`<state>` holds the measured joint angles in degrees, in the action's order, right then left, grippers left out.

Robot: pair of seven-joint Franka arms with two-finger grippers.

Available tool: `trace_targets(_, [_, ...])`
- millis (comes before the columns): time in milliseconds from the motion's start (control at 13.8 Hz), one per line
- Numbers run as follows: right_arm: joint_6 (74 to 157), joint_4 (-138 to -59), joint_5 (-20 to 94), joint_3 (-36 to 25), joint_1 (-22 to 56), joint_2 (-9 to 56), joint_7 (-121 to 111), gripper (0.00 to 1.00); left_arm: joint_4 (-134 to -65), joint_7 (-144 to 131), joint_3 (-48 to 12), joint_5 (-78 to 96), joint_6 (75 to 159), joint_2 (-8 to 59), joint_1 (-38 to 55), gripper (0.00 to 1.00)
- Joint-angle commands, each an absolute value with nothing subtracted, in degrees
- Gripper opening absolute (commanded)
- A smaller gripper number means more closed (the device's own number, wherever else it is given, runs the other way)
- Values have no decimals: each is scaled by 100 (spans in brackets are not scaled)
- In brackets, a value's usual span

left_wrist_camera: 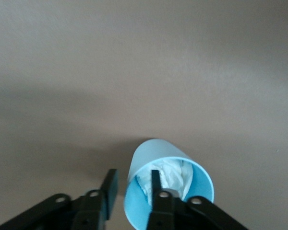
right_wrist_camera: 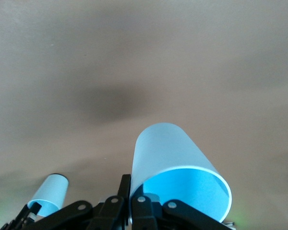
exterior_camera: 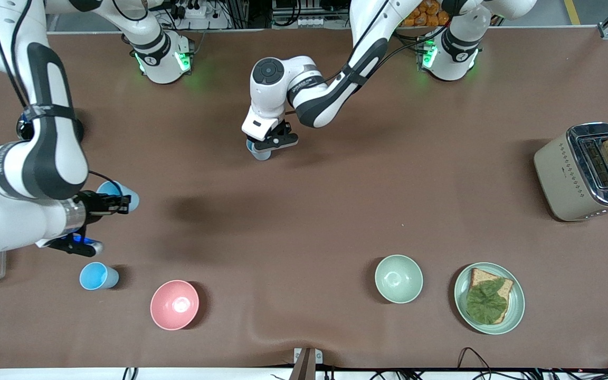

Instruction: Stack blue cups with both arms

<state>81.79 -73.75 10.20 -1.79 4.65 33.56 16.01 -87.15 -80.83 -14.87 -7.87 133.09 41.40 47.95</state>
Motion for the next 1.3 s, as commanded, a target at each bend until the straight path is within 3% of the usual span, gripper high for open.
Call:
trace_targets(0, [8077,-7190,1125,-185,685,3384,2126,0,-8719,-8148,-1415,-975,12510,3404,4694,100])
trace_targets(507, [8279,-7014,1651,-202,1711,3419,4233,0,-8745,-5252,-1415,-1230,10004,1198,3045,100])
trace_targets(942, [8209,-7250,1617,-220,3452,3358,6290,0,-8789,-3079,-1450,-836,9554,396,997,100])
trace_targets(1232, [8856,-8899,1678,-202,3700,2437,6451,0,-8806,-2278,-1389,-607,9563,334,317,100])
